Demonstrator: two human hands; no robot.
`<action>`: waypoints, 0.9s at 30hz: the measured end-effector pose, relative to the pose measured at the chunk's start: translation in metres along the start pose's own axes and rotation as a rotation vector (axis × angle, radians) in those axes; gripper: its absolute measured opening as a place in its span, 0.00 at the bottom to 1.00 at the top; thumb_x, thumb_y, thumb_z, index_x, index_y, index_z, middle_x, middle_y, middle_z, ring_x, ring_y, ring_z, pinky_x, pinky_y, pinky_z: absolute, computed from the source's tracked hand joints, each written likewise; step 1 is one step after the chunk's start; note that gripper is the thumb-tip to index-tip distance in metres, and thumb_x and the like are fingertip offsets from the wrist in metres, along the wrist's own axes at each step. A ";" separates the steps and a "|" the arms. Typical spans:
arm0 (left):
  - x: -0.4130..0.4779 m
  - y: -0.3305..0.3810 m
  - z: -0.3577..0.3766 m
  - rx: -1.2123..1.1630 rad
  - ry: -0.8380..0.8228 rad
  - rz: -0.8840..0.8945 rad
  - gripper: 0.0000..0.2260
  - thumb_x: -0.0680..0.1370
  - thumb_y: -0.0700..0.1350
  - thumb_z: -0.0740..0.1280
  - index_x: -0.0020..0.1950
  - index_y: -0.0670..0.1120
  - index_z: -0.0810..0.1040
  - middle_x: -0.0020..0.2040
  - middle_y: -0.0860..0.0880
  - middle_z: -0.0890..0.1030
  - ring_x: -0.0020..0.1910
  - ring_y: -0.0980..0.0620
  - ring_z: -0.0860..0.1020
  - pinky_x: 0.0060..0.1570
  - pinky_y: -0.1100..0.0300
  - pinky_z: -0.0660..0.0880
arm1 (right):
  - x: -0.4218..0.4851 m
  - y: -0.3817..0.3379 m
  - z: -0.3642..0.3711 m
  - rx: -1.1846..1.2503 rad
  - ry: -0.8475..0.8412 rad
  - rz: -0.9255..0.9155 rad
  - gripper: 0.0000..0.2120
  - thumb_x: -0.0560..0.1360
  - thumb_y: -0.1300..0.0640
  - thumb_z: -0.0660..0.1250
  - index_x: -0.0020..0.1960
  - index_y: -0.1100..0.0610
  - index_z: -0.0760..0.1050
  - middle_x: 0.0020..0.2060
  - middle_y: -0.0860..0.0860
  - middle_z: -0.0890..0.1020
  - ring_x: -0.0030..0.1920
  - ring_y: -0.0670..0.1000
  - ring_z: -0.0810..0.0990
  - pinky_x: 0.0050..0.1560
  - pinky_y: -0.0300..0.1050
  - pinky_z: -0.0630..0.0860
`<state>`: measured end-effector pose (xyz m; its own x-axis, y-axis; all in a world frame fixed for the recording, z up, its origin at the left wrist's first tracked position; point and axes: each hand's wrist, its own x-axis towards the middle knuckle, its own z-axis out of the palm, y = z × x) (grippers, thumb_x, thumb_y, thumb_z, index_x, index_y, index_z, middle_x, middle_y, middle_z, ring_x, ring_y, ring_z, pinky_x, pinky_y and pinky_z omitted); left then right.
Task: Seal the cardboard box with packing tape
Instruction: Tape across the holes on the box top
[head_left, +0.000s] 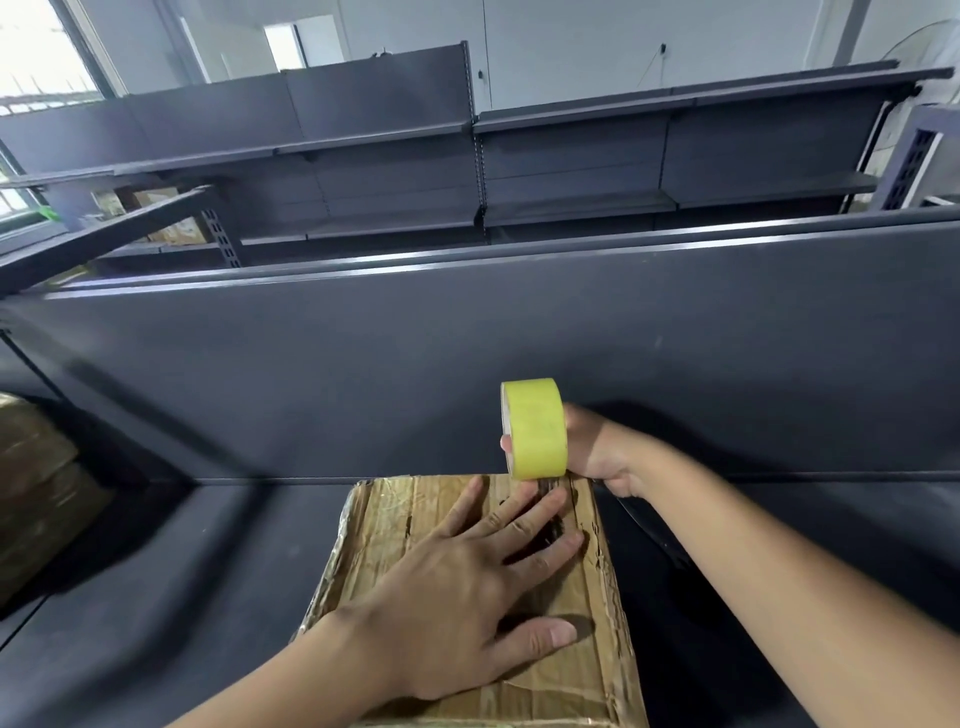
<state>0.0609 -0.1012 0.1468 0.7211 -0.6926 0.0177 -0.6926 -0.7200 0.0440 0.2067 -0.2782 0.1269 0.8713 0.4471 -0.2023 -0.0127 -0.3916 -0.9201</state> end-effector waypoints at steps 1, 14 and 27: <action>-0.001 -0.002 0.002 -0.018 0.126 0.013 0.28 0.84 0.67 0.54 0.80 0.56 0.68 0.83 0.54 0.60 0.83 0.55 0.54 0.81 0.42 0.52 | 0.000 0.002 0.000 0.005 0.009 0.015 0.17 0.70 0.48 0.74 0.50 0.62 0.82 0.49 0.59 0.86 0.45 0.51 0.83 0.50 0.49 0.77; 0.034 -0.033 -0.006 0.024 0.069 -0.623 0.42 0.67 0.85 0.43 0.41 0.50 0.77 0.38 0.53 0.81 0.39 0.51 0.79 0.51 0.52 0.75 | -0.008 0.027 0.005 0.090 0.038 0.099 0.30 0.61 0.43 0.75 0.52 0.65 0.82 0.48 0.62 0.86 0.45 0.53 0.83 0.49 0.48 0.77; 0.029 -0.037 -0.003 -0.041 0.187 -0.572 0.35 0.66 0.83 0.49 0.29 0.51 0.64 0.31 0.52 0.74 0.32 0.51 0.71 0.43 0.55 0.65 | 0.003 0.042 0.008 0.123 0.012 0.186 0.08 0.70 0.59 0.76 0.38 0.61 0.80 0.26 0.50 0.82 0.25 0.46 0.79 0.29 0.35 0.73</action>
<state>0.1069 -0.0945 0.1483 0.9727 -0.1732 0.1544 -0.1947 -0.9712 0.1371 0.2051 -0.2870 0.0849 0.8540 0.3662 -0.3695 -0.2335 -0.3648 -0.9013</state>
